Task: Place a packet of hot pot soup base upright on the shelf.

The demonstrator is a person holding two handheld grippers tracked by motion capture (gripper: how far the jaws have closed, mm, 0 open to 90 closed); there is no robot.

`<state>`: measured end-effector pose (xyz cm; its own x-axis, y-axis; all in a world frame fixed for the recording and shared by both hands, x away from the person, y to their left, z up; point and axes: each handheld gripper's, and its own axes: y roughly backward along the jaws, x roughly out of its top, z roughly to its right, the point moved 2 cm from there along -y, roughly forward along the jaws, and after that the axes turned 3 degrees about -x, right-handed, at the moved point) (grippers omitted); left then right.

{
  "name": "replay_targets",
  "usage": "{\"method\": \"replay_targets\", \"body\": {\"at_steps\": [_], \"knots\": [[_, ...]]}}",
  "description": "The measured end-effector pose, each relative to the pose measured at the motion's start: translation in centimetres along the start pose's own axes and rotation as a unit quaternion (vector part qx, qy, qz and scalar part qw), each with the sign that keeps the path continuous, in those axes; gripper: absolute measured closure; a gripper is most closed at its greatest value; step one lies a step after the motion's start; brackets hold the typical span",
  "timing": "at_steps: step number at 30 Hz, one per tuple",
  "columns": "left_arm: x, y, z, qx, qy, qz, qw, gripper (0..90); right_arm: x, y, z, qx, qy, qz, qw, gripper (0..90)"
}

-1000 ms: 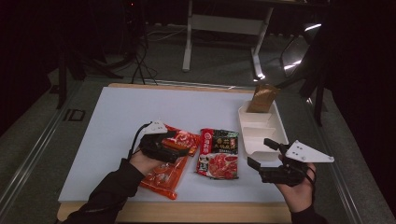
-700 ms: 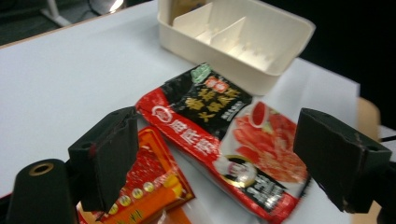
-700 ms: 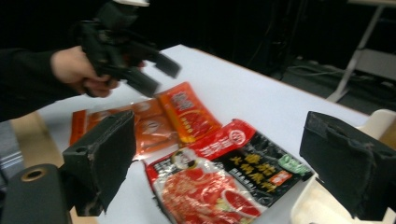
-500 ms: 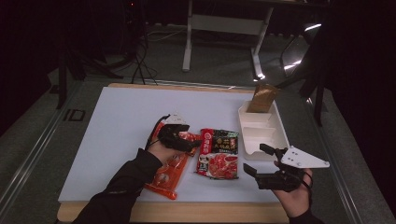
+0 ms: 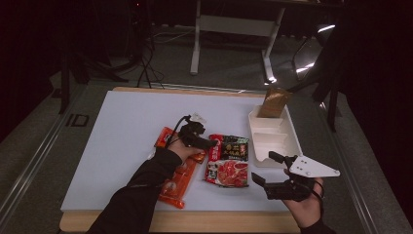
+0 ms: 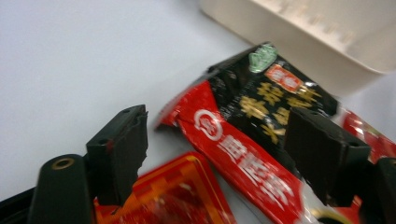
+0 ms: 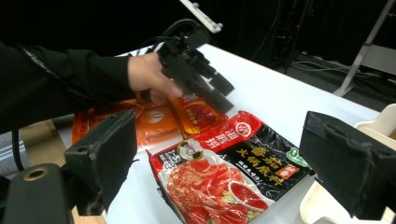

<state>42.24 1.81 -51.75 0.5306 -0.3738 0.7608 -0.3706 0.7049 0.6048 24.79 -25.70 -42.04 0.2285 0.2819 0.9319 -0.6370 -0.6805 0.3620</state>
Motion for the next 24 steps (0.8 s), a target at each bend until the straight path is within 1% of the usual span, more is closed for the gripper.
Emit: {"method": "replay_targets", "body": {"at_steps": [1,3,4,5,7,8,10,11,12,13,14,15,16,17,18,19,20,21,22,23,24], "knots": [[0.1,-0.4,-0.1,0.003,0.001,-0.005,1.0,24.2,-0.1,0.0,0.0,0.001,-0.001,-0.002,1.0,11.3],[0.1,-1.0,-0.3,0.008,-0.001,-0.012,0.9999,28.6,-0.1,-0.1,0.0,0.002,-0.001,-0.002,1.0,11.3],[0.2,-1.3,-0.5,0.013,-0.001,-0.017,0.9998,28.6,-0.1,-0.1,0.0,0.002,-0.001,-0.002,1.0,11.3],[0.2,-1.7,-0.7,0.015,0.003,-0.019,0.9997,30.3,-0.2,-0.2,0.0,0.002,-0.001,-0.001,1.0,11.3],[0.3,-1.9,-0.8,0.019,0.003,-0.02,0.9996,31.8,-0.2,-0.2,0.0,0.004,-0.001,-0.002,1.0,11.3],[0.2,-2.3,-0.9,0.024,-0.003,-0.026,0.9994,32.6,-0.2,-0.3,-0.1,0.002,0.001,-0.004,1.0,11.3],[0.2,-2.3,-0.9,0.024,-0.003,-0.026,0.9994,33.5,-0.3,-0.3,-0.1,0.004,0.001,-0.005,1.0,11.3],[0.1,-2.7,-1.2,0.024,0.007,-0.036,0.999,36.1,-0.3,-0.4,-0.1,0.005,0.003,-0.006,1.0,11.3],[0.1,-2.9,-1.4,0.027,0.013,-0.043,0.9986,38.2,-0.4,-0.5,-0.1,0.008,0.004,-0.006,0.9999,11.3],[0.1,-2.9,-1.4,0.027,0.013,-0.043,0.9986,40.4,-0.4,-0.5,-0.2,0.006,0.004,-0.006,1.0,11.3],[0.1,-3.0,-1.6,0.028,0.018,-0.045,0.9984,40.4,-0.4,-0.5,-0.2,0.006,0.004,-0.006,1.0,11.3],[0.1,-3.1,-1.6,0.027,0.021,-0.048,0.9982,42.7,-0.4,-0.5,-0.2,0.007,0.006,-0.006,0.9999,11.2],[0.1,-3.1,-1.6,0.027,0.021,-0.048,0.9982,43.0,-0.4,-0.5,-0.2,0.007,0.006,-0.006,0.9999,11.2],[0.0,-3.6,-1.7,0.027,0.027,-0.059,0.9975,44.0,-0.4,-0.5,-0.1,0.006,0.005,-0.007,0.9999,11.2],[0.0,-3.6,-1.7,0.027,0.027,-0.059,0.9975,45.1,-0.4,-0.5,-0.1,0.006,0.005,-0.007,0.9999,11.2],[-0.1,-4.2,-1.5,0.023,0.029,-0.072,0.9968,45.1,-0.4,-0.5,-0.1,0.005,0.005,-0.006,1.0,11.3],[-0.1,-4.2,-1.5,0.023,0.029,-0.072,0.9968,45.5,-0.4,-0.5,-0.1,0.005,0.005,-0.006,1.0,11.3],[-0.3,-4.6,-1.3,0.022,0.03,-0.083,0.9959,48.0,-0.5,-0.6,0.0,0.004,0.004,-0.009,0.9999,11.2],[-0.3,-4.7,-1.4,0.02,0.038,-0.084,0.9955,49.3,-0.5,-0.6,0.0,0.004,0.003,-0.009,0.9999,11.3],[-0.2,-4.8,-1.4,0.019,0.052,-0.085,0.9949,51.4,-0.5,-0.7,0.0,0.005,0.003,-0.01,0.9999,11.2],[-0.2,-4.8,-1.5,0.018,0.057,-0.086,0.9945,52.9,-0.6,-0.7,0.0,0.005,0.003,-0.01,0.9999,11.2]]}}
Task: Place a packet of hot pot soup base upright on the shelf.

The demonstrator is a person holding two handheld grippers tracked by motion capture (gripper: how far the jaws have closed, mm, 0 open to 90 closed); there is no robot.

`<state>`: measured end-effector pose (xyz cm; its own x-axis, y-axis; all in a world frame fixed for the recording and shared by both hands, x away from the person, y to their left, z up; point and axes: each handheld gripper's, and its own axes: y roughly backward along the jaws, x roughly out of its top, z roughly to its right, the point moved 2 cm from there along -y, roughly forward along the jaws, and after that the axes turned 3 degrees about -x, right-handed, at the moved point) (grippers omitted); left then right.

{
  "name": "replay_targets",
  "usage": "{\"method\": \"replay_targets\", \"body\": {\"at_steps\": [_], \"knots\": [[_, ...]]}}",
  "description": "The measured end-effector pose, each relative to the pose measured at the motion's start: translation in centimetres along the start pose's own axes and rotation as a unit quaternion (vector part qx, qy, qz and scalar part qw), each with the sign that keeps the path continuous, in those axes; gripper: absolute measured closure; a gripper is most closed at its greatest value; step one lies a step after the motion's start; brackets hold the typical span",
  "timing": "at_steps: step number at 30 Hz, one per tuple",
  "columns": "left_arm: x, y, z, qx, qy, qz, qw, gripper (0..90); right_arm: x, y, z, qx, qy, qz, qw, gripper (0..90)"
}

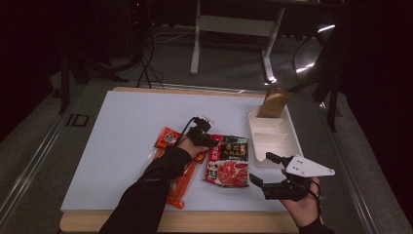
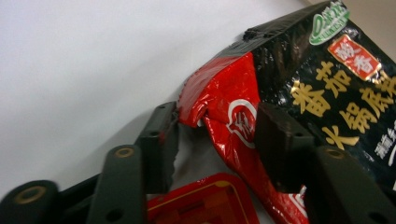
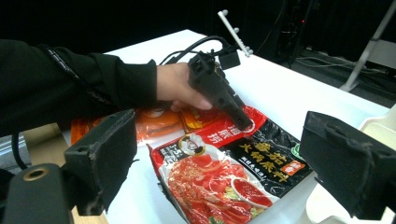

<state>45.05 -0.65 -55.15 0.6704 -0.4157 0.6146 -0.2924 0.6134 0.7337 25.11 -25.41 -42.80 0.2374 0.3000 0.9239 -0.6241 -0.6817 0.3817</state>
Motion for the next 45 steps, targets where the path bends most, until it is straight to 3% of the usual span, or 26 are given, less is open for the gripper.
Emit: {"method": "replay_targets", "body": {"at_steps": [3,4,6,7,8,12,23,25,35,40,45], "knots": [[0.0,-0.1,0.1,0.009,0.003,-0.001,1.0,62.2,0.0,-0.1,0.0,0.0,0.001,0.0,1.0,11.3],[0.0,-0.2,0.4,0.004,0.008,-0.005,0.9999,70.0,0.0,-0.1,0.0,-0.001,0.002,0.0,1.0,11.2],[0.1,-0.3,0.5,0.005,0.013,-0.007,0.9999,76.0,0.1,-0.2,0.0,-0.002,0.003,-0.001,1.0,11.3],[0.2,-0.4,0.6,-0.005,0.027,-0.008,0.9996,79.0,0.1,-0.2,-0.1,-0.002,0.003,-0.001,1.0,11.3],[0.3,-0.4,0.6,-0.012,0.036,-0.007,0.9993,81.2,0.1,-0.2,-0.1,-0.001,0.002,-0.002,1.0,11.3],[0.4,-0.3,0.9,-0.015,0.039,0.001,0.9991,87.0,0.1,-0.1,0.0,-0.003,0.004,-0.001,1.0,11.3],[0.6,2.6,2.1,-0.019,0.025,0.041,0.9987,87.8,0.3,0.2,0.2,-0.01,0.002,0.005,0.9999,11.2],[0.5,3.2,2.3,-0.028,0.031,0.052,0.9978,87.8,0.3,0.4,0.3,-0.013,0.001,0.006,0.9999,11.2],[0.3,6.5,4.0,-0.048,0.013,0.097,0.9941,87.9,0.6,1.0,0.6,-0.01,-0.004,0.019,0.9998,10.6],[0.4,7.7,4.9,-0.05,0.002,0.112,0.9924,87.9,0.8,1.3,0.8,-0.02,0.006,0.024,0.9995,10.7],[0.4,8.9,6.3,-0.057,-0.015,0.13,0.9897,87.9,1.0,1.5,1.2,-0.032,0.039,0.034,0.9982,12.8]]}}
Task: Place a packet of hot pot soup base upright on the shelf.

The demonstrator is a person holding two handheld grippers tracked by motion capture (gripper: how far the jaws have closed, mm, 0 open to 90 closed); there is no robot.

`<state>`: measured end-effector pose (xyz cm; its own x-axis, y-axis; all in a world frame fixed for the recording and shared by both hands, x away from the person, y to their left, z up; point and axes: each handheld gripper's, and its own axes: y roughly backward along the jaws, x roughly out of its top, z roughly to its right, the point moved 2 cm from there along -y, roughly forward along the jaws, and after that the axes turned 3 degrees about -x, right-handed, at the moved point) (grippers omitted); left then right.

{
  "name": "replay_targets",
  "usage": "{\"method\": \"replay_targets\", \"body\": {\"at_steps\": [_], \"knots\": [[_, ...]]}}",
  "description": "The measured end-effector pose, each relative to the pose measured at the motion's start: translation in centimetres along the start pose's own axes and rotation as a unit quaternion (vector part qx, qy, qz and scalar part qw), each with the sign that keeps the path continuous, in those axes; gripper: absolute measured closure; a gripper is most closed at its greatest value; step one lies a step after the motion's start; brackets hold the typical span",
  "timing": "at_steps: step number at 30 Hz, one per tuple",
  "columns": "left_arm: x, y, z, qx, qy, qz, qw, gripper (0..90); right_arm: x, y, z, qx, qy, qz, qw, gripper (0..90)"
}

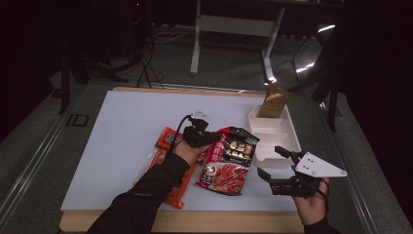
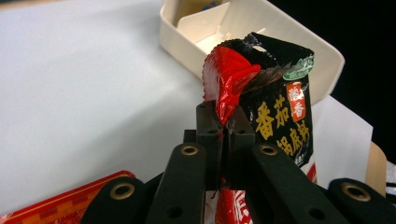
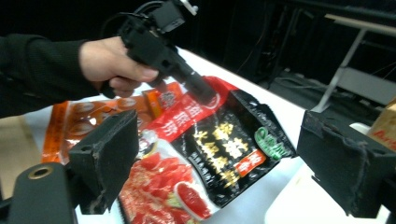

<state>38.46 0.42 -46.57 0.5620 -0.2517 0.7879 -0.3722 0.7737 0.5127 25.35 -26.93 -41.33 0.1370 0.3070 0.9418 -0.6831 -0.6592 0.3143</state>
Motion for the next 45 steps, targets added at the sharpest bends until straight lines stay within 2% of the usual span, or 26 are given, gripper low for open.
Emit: {"method": "replay_targets", "body": {"at_steps": [7,12,14,16,21,23,24,27,29,30,32,36,37,41,44,45], "knots": [[0.2,1.0,1.0,-0.02,0.0,0.024,0.9995,87.8,0.1,0.2,0.1,-0.012,0.001,-0.006,0.9999,12.7],[0.7,2.0,2.3,-0.028,-0.018,0.036,0.9988,87.8,0.3,0.3,0.2,-0.013,0.008,-0.008,0.9999,12.2],[0.9,2.4,2.5,-0.029,-0.019,0.044,0.9984,87.8,0.4,0.4,0.2,-0.01,0.002,-0.008,0.9999,12.2],[1.1,2.8,2.6,-0.029,-0.023,0.052,0.998,87.7,0.5,0.5,0.3,-0.012,-0.014,-0.011,0.9998,11.2],[1.3,3.9,2.5,-0.026,-0.013,0.073,0.9969,87.7,0.6,0.6,0.3,-0.014,-0.027,-0.02,0.9993,10.4],[1.5,4.1,2.5,-0.041,-0.023,0.072,0.9963,87.5,0.7,0.4,0.4,-0.011,-0.036,-0.026,0.999,10.5],[1.6,4.2,2.6,-0.037,-0.031,0.072,0.9963,87.5,0.7,0.3,0.4,-0.01,-0.039,-0.028,0.9988,10.7],[1.6,4.5,2.7,-0.048,-0.035,0.078,0.9952,87.6,0.8,0.0,0.4,-0.01,-0.037,-0.032,0.9987,12.0],[1.5,4.7,2.7,-0.051,-0.036,0.082,0.9947,87.5,0.9,-0.3,0.4,-0.002,-0.042,-0.032,0.9986,13.1],[1.5,4.8,2.8,-0.055,-0.032,0.086,0.9942,87.6,0.9,-0.4,0.5,-0.002,-0.044,-0.032,0.9985,14.1],[1.6,5.1,2.8,-0.061,-0.037,0.092,0.9932,87.6,1.1,-0.8,0.6,0.005,-0.05,-0.034,0.9981,14.6],[1.6,5.6,3.2,-0.07,-0.039,0.109,0.9908,87.6,1.5,-1.5,0.9,-0.005,-0.048,-0.035,0.9982,16.3],[1.6,5.8,3.4,-0.077,-0.043,0.117,0.9892,87.6,1.6,-1.6,1.0,-0.005,-0.049,-0.037,0.9981,16.3],[1.9,6.3,3.9,-0.093,-0.045,0.134,0.9856,87.5,1.9,-2.5,1.5,-0.005,-0.059,-0.041,0.9974,17.1],[1.9,6.5,4.2,-0.106,-0.043,0.145,0.9828,87.5,2.2,-2.9,1.6,0.009,-0.065,-0.042,0.997,23.9],[1.9,6.6,4.3,-0.108,-0.04,0.147,0.9824,87.5,2.3,-3.0,1.6,0.011,-0.064,-0.041,0.997,29.6]]}}
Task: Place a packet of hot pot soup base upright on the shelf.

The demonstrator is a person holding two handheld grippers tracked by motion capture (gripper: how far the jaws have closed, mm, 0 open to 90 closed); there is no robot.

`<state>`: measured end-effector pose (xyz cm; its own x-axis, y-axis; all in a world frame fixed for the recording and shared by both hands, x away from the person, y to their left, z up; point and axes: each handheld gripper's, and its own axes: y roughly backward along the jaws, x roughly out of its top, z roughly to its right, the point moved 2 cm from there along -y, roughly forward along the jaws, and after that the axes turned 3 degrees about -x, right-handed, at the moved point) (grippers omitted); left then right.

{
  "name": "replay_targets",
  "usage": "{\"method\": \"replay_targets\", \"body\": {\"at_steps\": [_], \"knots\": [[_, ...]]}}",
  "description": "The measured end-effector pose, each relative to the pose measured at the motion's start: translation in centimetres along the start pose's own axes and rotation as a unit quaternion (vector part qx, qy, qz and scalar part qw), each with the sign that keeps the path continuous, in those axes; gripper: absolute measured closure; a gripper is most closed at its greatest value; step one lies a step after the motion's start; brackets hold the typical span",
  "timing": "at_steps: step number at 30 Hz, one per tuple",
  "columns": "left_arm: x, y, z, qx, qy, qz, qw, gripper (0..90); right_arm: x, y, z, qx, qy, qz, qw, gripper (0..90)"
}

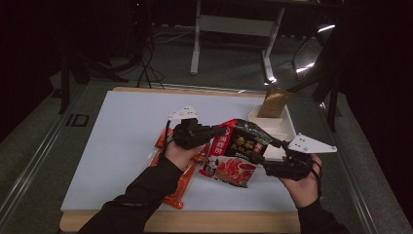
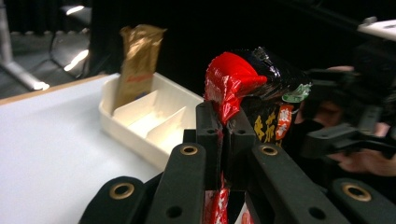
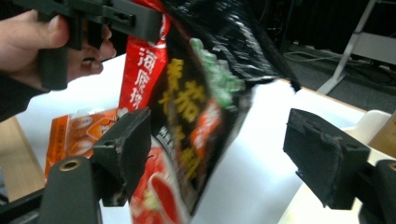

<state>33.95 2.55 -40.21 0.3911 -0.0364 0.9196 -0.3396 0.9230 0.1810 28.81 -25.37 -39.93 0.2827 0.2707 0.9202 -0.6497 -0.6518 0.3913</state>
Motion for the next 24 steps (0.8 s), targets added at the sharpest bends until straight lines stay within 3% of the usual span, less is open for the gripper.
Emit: {"method": "replay_targets", "body": {"at_steps": [6,11,13,18,20,24], "knots": [[0.0,0.3,0.2,-0.008,0.006,0.027,0.9996,87.4,0.4,-0.1,-0.1,0.029,-0.006,-0.004,0.9996,53.9],[-0.2,0.4,0.1,-0.013,0.007,0.035,0.9993,87.3,0.5,0.0,-0.1,0.052,-0.023,0.001,0.9984,60.1],[-0.4,0.2,0.0,-0.023,0.012,0.031,0.9992,87.3,0.8,0.0,0.1,0.064,-0.035,0.01,0.9973,69.0],[-0.8,0.2,-0.3,-0.027,0.021,0.033,0.9989,87.3,1.0,-0.2,0.3,0.078,-0.045,0.003,0.996,73.0],[-1.0,0.2,-0.1,-0.022,0.008,0.036,0.9991,87.1,1.1,-0.2,0.4,0.079,-0.048,0.003,0.9957,74.4],[-0.9,0.4,0.0,-0.032,-0.007,0.033,0.9989,84.6,1.3,0.0,0.7,0.079,-0.054,0.005,0.9954,75.7]]}}
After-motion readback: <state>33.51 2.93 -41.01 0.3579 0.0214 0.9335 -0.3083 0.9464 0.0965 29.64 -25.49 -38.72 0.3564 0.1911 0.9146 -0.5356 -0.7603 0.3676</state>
